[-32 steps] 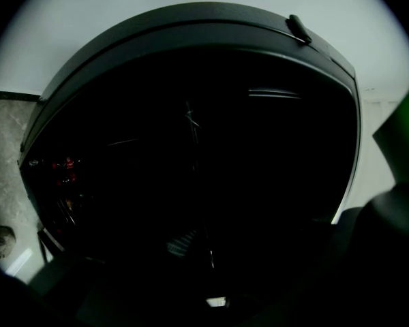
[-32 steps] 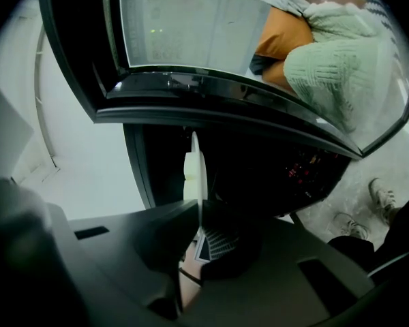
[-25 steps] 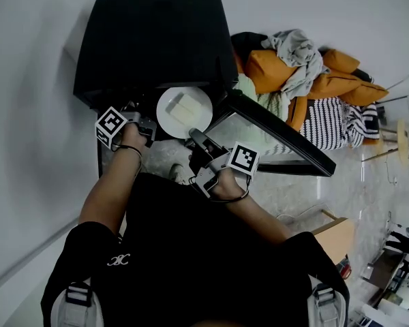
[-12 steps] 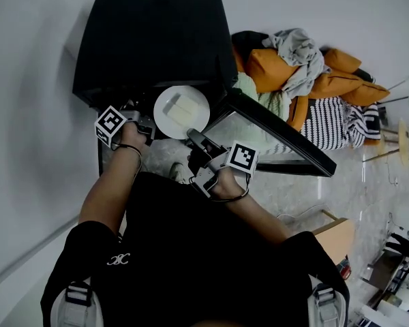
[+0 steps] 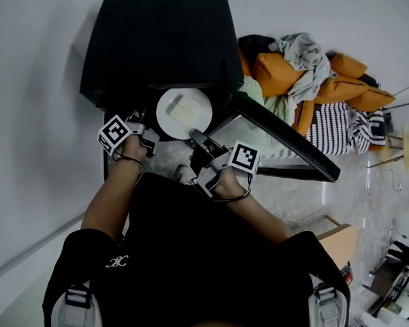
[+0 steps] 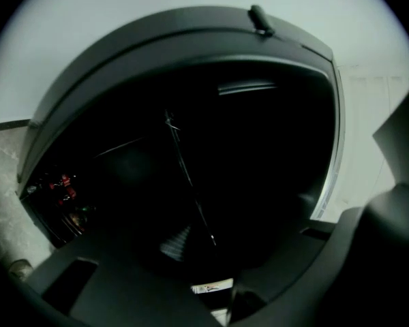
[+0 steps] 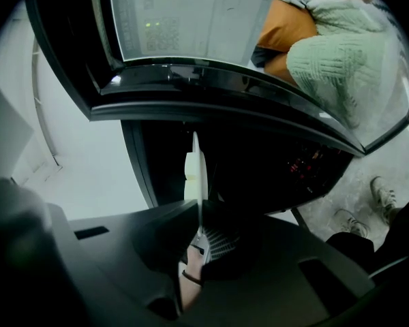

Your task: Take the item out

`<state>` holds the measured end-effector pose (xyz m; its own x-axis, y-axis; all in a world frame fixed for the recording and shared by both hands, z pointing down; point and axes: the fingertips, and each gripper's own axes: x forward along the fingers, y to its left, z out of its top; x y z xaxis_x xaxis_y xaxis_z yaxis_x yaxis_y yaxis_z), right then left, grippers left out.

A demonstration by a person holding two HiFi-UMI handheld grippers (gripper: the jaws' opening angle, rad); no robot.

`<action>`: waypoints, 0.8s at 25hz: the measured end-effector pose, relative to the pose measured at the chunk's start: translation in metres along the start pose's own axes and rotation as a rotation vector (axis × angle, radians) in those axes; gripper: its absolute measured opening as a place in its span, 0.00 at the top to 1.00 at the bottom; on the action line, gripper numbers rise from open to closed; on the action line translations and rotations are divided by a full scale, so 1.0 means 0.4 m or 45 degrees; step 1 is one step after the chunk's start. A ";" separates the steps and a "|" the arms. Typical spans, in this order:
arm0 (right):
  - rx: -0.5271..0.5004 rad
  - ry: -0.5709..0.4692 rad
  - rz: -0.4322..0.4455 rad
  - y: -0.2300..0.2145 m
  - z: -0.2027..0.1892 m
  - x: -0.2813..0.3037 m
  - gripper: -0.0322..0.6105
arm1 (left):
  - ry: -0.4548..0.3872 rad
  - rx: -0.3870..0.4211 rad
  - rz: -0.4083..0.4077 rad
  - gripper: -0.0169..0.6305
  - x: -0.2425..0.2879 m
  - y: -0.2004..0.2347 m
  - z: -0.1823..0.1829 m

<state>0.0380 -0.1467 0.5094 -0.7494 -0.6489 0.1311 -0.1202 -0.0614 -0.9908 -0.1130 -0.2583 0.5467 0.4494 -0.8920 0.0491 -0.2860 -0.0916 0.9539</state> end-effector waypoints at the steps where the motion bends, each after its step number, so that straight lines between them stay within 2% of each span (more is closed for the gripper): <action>1: 0.000 0.003 0.001 -0.001 0.000 0.003 0.91 | 0.009 0.010 0.013 0.82 -0.010 0.004 -0.005; 3: 0.001 0.009 0.001 -0.006 0.000 0.010 0.91 | 0.043 0.074 0.037 0.82 -0.026 0.010 -0.015; 5: 0.002 0.015 -0.001 -0.009 0.002 0.017 0.91 | 0.083 0.187 0.067 0.83 -0.039 0.008 -0.019; 7: 0.003 0.021 -0.001 -0.012 0.004 0.023 0.91 | 0.101 0.304 0.103 0.96 -0.052 0.001 -0.017; 15: 0.002 0.055 0.013 -0.014 0.002 0.034 0.91 | 0.073 0.753 0.278 0.96 -0.115 -0.038 0.010; 18: -0.001 0.068 0.015 -0.011 -0.001 0.036 0.91 | 0.068 0.907 0.298 0.96 -0.136 -0.067 0.013; 20: -0.002 0.072 0.016 -0.011 0.000 0.034 0.91 | 0.063 0.965 0.297 0.96 -0.141 -0.083 0.015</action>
<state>0.0284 -0.1553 0.5155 -0.7866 -0.6056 0.1205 -0.1115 -0.0526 -0.9924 -0.1338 -0.2075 0.5106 0.3389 -0.9062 0.2529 -0.8676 -0.1971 0.4565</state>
